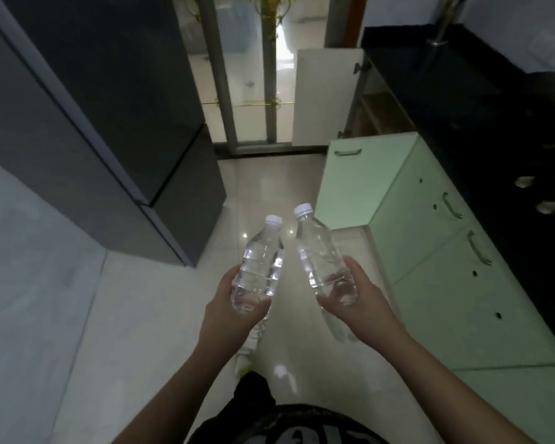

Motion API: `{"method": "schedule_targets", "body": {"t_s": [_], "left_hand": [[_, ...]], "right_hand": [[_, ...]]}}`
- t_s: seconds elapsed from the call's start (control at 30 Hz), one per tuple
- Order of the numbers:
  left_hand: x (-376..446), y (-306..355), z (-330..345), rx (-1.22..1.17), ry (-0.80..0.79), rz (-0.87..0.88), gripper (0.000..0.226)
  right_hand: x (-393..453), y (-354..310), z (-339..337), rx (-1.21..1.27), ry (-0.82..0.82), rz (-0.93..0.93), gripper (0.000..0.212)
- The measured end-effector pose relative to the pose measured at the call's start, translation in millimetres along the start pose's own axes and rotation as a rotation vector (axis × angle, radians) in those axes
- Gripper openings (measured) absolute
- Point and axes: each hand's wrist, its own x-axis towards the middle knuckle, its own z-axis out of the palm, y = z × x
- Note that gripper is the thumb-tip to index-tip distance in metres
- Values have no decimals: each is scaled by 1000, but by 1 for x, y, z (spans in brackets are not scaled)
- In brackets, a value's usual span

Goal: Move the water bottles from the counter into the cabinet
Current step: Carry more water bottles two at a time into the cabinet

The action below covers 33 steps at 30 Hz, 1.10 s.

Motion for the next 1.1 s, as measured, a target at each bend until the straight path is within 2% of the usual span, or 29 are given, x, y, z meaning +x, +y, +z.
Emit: {"method": "schedule_targets", "body": {"t_s": [0.2, 0.4, 0.7, 0.83, 1.03, 1.1], "left_hand": [[79, -16, -80, 45, 108, -5, 64], [158, -19, -116, 79, 103, -15, 66], [301, -6, -85, 78, -14, 28, 74], [386, 17, -71, 68, -130, 27, 74], [499, 73, -57, 23, -146, 59, 72], [533, 84, -53, 4, -139, 45, 72]], "right_hand": [[99, -49, 70, -231, 25, -60, 74], [166, -73, 97, -316, 107, -56, 78], [293, -68, 81, -311, 184, 40, 78], [373, -65, 65, -188, 180, 54, 57], [486, -82, 34, -204, 158, 51, 73], [520, -89, 25, -226, 148, 57, 72]]}}
